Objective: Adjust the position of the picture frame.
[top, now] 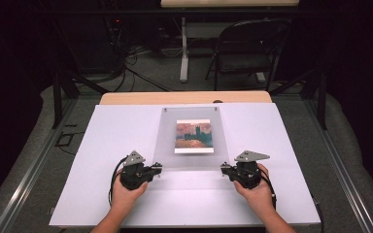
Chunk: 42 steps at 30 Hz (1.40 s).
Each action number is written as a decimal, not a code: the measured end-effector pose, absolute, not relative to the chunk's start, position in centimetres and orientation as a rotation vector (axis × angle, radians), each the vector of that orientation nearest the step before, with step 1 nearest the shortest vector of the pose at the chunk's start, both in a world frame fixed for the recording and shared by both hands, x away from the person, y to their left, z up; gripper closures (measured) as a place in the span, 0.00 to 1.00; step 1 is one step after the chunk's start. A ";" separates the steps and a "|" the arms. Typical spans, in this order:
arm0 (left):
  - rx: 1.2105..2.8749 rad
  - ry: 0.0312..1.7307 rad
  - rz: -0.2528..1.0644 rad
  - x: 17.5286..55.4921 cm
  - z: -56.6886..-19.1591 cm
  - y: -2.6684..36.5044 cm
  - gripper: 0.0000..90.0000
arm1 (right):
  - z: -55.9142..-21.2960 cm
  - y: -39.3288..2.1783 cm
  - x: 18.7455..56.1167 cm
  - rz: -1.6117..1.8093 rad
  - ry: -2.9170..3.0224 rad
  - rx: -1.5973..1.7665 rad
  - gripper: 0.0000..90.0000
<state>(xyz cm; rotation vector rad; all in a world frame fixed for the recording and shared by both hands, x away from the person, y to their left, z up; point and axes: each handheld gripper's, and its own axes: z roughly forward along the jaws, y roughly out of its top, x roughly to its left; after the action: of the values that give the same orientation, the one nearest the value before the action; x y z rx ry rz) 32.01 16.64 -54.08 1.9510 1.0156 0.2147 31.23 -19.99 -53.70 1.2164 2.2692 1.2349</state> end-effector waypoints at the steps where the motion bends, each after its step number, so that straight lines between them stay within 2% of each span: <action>1: 1.953 1.015 0.215 32.1 -54.1 16.7 0.94 | -53.7 -19.9 31.3 1.236 2.267 1.218 0.95; 16: 1.943 1.046 0.225 33.3 -54.7 16.8 0.94 | -54.3 -19.6 32.9 1.233 2.266 1.236 0.95; 33: 1.916 1.070 0.202 33.5 -55.4 16.9 0.92 | -55.2 -19.9 33.0 1.288 2.242 1.286 0.93; 38: 1.911 1.088 0.206 33.5 -55.4 16.9 0.86 | -55.4 -20.2 33.1 1.293 2.224 1.312 0.82; 39: 1.906 1.087 0.204 33.5 -55.4 16.9 0.81 | -55.3 -20.3 33.0 1.264 2.223 1.298 0.77; 40: 1.901 1.085 0.206 33.4 -55.3 16.9 0.81 | -55.3 -20.3 33.0 1.264 2.223 1.298 0.77; 42: 1.912 1.072 0.195 33.2 -55.2 17.0 0.71 | -55.3 -20.4 32.7 1.218 2.239 1.274 0.71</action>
<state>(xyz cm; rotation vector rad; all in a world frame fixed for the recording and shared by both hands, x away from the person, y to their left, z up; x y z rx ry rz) 33.18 17.02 -55.18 1.9118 1.0721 0.1953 32.73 -20.45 -55.31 1.2735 2.2392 1.2179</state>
